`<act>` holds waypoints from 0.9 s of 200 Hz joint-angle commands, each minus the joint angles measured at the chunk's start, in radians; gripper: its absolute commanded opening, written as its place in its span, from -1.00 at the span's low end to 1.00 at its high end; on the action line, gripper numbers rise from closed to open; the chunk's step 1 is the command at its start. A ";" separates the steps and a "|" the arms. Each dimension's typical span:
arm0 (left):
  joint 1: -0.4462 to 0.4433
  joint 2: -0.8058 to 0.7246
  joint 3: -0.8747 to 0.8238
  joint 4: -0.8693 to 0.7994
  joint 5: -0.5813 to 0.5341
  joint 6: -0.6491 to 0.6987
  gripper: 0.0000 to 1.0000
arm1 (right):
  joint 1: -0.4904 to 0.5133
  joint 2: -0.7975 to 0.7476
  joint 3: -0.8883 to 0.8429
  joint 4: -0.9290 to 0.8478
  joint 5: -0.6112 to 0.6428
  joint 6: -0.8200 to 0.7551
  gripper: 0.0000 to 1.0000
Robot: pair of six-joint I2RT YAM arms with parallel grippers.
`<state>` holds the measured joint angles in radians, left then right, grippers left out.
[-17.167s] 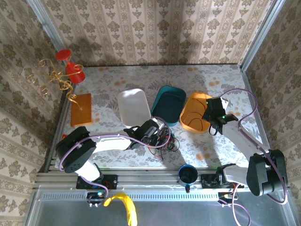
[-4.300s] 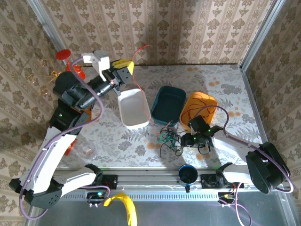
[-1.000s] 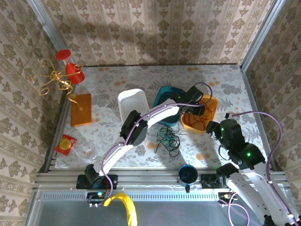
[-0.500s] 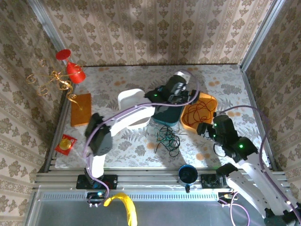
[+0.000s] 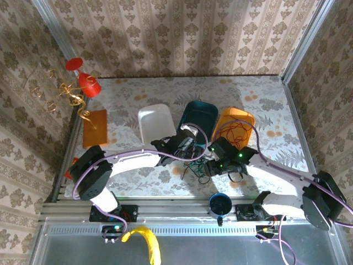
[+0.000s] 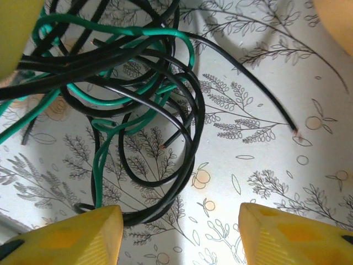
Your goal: Untangle the cables
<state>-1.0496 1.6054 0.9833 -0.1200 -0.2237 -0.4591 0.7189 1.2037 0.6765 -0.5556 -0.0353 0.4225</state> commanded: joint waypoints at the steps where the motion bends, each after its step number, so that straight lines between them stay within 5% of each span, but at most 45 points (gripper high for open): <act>1: -0.003 -0.044 0.025 0.004 0.003 0.036 0.86 | 0.009 0.035 0.033 0.048 -0.008 -0.022 0.13; 66: -0.004 -0.020 0.019 -0.025 0.080 0.033 0.78 | 0.009 0.078 0.005 0.087 0.036 0.022 -0.48; 148: -0.003 -0.097 -0.118 0.014 0.190 0.046 0.78 | 0.009 0.097 -0.034 0.125 -0.005 0.038 -0.53; 180: -0.003 -0.102 -0.141 0.029 0.213 0.053 0.72 | 0.010 0.093 -0.027 0.119 0.022 0.042 -0.76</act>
<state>-1.0527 1.5253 0.8574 -0.1188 -0.0498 -0.4320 0.7212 1.2999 0.6540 -0.4435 -0.0315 0.4507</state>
